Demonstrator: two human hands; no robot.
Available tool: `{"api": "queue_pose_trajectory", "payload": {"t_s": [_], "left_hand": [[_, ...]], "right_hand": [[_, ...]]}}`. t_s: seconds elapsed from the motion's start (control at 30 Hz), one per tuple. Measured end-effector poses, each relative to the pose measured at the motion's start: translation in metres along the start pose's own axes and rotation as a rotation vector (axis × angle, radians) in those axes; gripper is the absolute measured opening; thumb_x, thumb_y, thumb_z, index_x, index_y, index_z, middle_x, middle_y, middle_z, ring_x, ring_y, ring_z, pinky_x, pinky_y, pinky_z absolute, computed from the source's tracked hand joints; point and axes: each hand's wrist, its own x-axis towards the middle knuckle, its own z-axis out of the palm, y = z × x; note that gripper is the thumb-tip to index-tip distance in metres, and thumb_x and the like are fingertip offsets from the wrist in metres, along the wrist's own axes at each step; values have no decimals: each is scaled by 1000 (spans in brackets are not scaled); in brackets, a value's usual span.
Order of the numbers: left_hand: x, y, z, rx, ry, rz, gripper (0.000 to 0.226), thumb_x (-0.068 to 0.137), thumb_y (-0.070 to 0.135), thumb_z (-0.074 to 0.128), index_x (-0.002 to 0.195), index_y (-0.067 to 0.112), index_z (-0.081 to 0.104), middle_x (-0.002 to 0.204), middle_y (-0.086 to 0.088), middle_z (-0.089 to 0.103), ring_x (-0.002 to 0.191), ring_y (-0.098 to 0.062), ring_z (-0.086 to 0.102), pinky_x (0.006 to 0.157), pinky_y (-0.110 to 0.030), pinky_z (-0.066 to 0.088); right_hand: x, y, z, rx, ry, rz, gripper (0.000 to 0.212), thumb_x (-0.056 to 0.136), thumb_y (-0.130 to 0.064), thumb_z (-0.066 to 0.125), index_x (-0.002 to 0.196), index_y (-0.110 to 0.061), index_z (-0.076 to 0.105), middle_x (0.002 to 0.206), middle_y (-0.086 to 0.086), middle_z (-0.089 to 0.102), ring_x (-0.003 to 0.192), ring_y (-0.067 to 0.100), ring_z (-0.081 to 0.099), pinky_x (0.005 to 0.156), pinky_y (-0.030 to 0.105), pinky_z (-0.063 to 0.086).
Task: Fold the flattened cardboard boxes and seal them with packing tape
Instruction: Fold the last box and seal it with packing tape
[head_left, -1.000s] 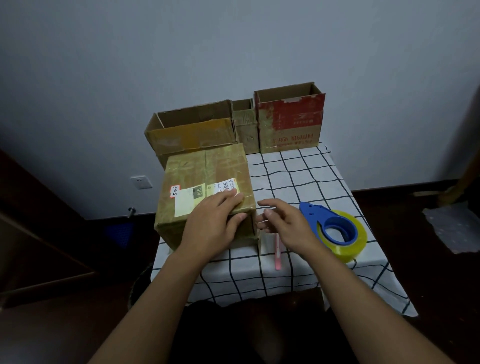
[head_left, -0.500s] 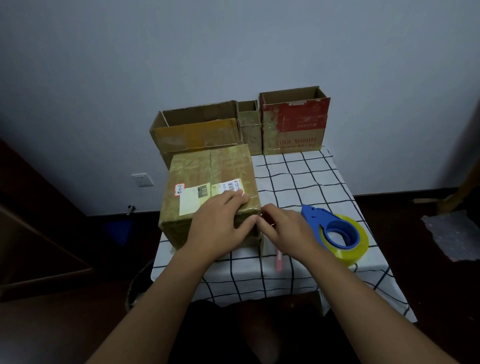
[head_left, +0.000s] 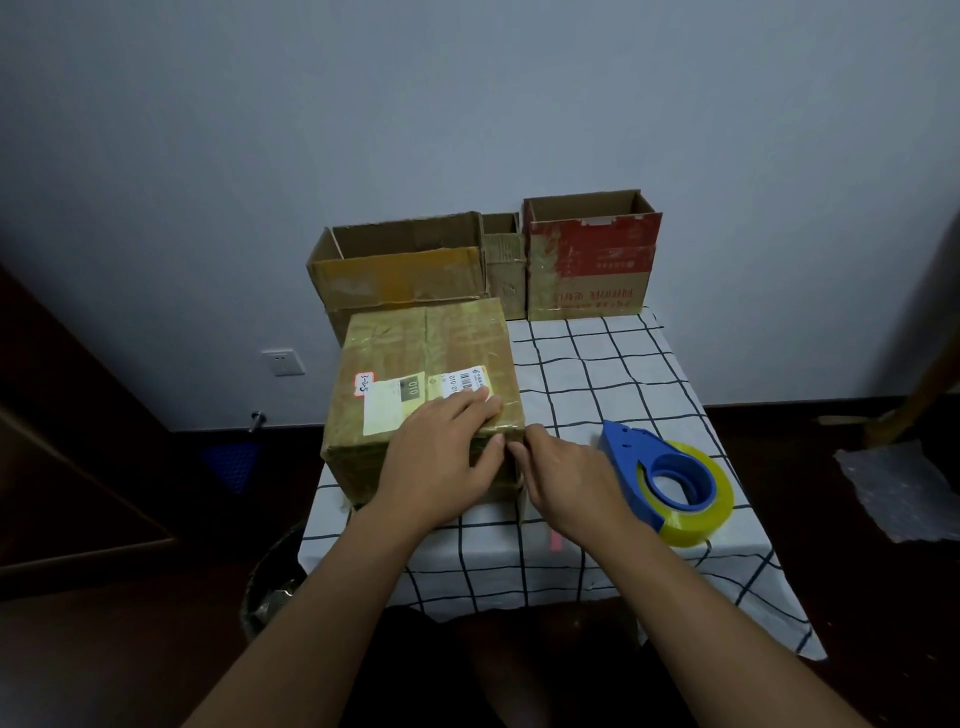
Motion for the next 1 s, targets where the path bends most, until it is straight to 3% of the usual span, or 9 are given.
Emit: {"api": "queue_pose_trajectory", "payload": {"t_s": [0.1,0.2,0.3,0.4,0.53,0.63,0.77,0.9,1.0], "left_hand": [[-2,-1,2,4,16,22,47,88,41,52,128,21,64,132,2,62,116,-22,59,95,-41,49],[-1,-3,3,25,21,40,48,88,40,52,131,20,62,135,1,60,118,-24,58,99,-40,45],[-2,-5,-1,23,-38,83,54,93,41,49,143,22,50,150,3,46,137,-16,41,117,-34,22],[-4,-11,-8,40,-49,85,59,97,44,45,151,24,34,159,4,30,149,-11,15,122,-33,-2],[-31,-31,-27,-61,273,-270,63,95,39,52,151,21,32,159,-4,28,148,-24,18,121,-47,17],[-56,-53,-33,-363,228,-638,81,95,38,57,157,23,8,160,-2,23,145,-23,24,113,-45,31],[-70,-69,-27,-422,162,-494,60,100,24,51,153,27,23,120,11,56,107,-13,58,84,-29,47],[-68,-77,-25,-330,178,-503,50,102,16,45,149,27,31,97,7,61,78,-5,55,61,-19,39],[-71,-79,-29,-360,145,-460,53,102,14,45,151,27,30,99,10,58,76,1,53,61,-6,35]], "right_hand": [[1,-3,-4,25,-127,65,32,106,-39,33,106,-13,52,82,6,68,68,32,63,54,34,32],[3,-8,-7,-38,-149,52,31,106,-36,33,104,-11,51,79,9,69,63,33,62,52,33,31],[3,-12,-11,-55,-187,81,31,106,-37,30,106,-12,49,80,8,68,64,33,62,52,34,32],[6,-16,-19,-118,-289,122,33,106,-41,21,109,-17,42,88,3,67,75,30,64,57,34,34],[9,-22,-26,-219,-339,129,33,107,-40,17,108,-17,42,92,4,66,79,28,63,58,35,35],[9,-23,-28,-220,-359,135,34,107,-40,19,107,-17,44,88,4,65,78,28,63,57,35,35],[13,-24,-23,-200,-328,153,30,104,-40,28,103,-17,49,76,0,52,76,28,61,57,35,35],[15,-28,-17,-177,-301,245,26,101,-37,36,93,-16,48,70,0,51,71,28,59,54,35,33],[16,-29,-18,-141,-298,299,23,100,-35,38,88,-18,46,66,-1,50,66,25,55,53,34,37]]}}
